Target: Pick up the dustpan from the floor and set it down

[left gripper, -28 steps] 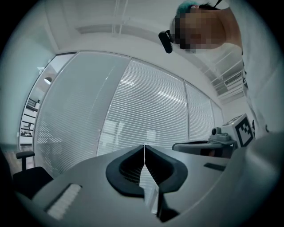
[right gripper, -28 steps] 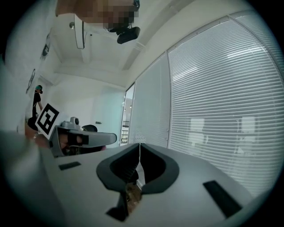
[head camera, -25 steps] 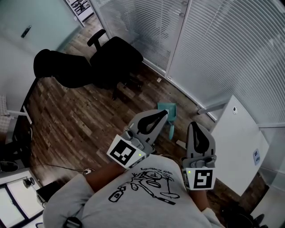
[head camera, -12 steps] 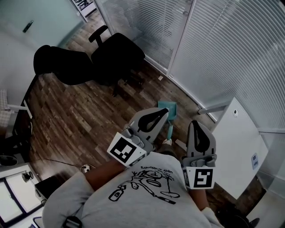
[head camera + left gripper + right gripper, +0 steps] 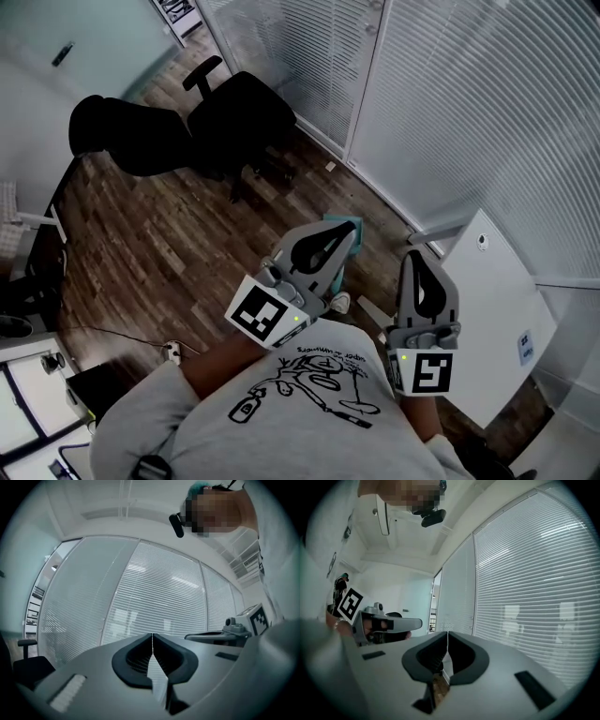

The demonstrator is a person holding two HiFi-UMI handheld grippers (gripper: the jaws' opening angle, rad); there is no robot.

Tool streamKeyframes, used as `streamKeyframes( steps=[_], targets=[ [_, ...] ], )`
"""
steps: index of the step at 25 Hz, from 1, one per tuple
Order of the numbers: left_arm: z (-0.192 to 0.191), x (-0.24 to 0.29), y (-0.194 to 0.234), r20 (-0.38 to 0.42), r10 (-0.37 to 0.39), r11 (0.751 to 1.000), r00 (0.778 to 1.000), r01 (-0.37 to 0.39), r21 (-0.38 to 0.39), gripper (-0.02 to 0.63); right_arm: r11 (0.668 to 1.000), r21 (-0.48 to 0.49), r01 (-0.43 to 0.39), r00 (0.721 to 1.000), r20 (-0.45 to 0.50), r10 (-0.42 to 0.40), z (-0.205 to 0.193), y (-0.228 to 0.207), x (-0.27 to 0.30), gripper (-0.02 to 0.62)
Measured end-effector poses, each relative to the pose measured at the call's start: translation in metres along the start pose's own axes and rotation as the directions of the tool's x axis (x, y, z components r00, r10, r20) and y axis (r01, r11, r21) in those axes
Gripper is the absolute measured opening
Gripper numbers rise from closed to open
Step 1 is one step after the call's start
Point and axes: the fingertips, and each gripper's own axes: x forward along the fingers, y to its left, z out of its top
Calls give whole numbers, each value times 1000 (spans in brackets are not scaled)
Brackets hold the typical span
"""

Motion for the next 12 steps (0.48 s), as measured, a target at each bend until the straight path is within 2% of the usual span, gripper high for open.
streamKeyframes(
  steps=[12],
  targets=[
    [-18, 14, -19, -26, 10, 1000, 1000, -10, 10, 2, 1000, 27, -10, 1000, -5, 10, -17, -24, -13, 6]
  ],
)
